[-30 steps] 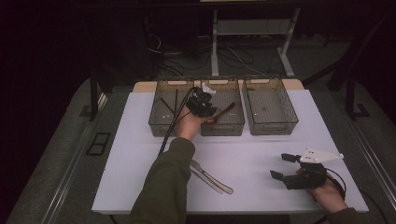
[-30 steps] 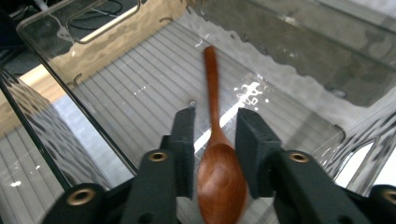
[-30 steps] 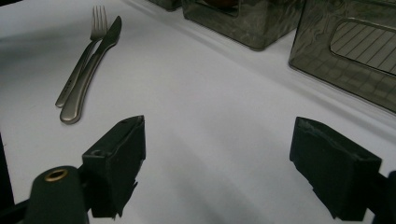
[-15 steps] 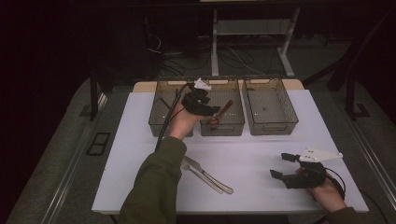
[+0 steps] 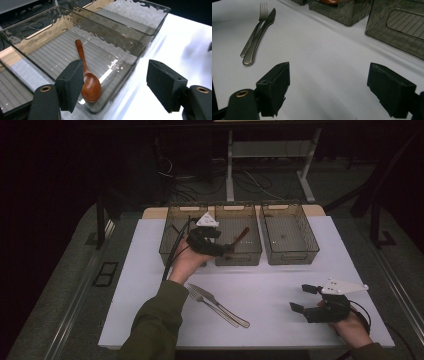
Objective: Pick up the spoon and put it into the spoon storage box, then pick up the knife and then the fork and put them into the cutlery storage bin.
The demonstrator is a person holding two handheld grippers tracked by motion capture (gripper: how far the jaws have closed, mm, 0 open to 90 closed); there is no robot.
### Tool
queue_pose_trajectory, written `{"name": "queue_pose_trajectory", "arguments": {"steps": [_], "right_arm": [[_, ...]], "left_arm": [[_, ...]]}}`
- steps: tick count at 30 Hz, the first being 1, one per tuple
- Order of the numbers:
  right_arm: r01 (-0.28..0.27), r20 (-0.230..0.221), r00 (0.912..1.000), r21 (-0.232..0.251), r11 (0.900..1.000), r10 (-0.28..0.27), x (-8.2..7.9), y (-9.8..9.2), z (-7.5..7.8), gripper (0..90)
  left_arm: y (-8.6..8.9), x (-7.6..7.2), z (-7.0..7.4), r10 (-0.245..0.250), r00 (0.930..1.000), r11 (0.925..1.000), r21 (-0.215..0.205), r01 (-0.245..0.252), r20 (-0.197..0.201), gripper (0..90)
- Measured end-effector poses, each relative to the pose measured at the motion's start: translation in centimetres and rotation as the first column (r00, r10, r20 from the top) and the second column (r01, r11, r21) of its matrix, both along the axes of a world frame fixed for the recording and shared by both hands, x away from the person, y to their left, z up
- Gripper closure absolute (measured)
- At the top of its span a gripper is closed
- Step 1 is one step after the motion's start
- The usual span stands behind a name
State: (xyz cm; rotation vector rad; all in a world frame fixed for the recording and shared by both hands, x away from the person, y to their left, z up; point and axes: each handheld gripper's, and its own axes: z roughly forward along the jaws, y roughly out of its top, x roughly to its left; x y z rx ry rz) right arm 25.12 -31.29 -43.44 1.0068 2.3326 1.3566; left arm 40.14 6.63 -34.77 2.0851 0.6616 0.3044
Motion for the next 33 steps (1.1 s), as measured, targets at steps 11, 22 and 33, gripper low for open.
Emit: {"name": "queue_pose_trajectory", "arguments": {"steps": [11, 22, 33], "right_arm": [[0.001, -0.005, 1.0000, -0.004, 1.000, -0.001, 0.0, 0.1, 0.0, 17.6], [0.003, -0.005, 1.0000, -0.005, 1.000, -0.003, 0.0, 0.1, 0.0, 17.6], [-0.004, 0.000, 1.0000, -0.008, 1.000, 0.004, 0.0, 0.1, 0.0, 17.6]], "left_arm": [[2.9, -3.7, -1.4, 0.003, 1.0000, 0.9998, -0.018, -0.003, -0.001, 28.1], [5.0, -5.7, -3.2, -0.001, 0.9997, 0.9996, -0.027, 0.001, -0.024, 29.3], [6.7, -8.1, -4.9, -0.041, 0.9984, 0.9991, 0.010, 0.041, -0.040, 56.6]]}}
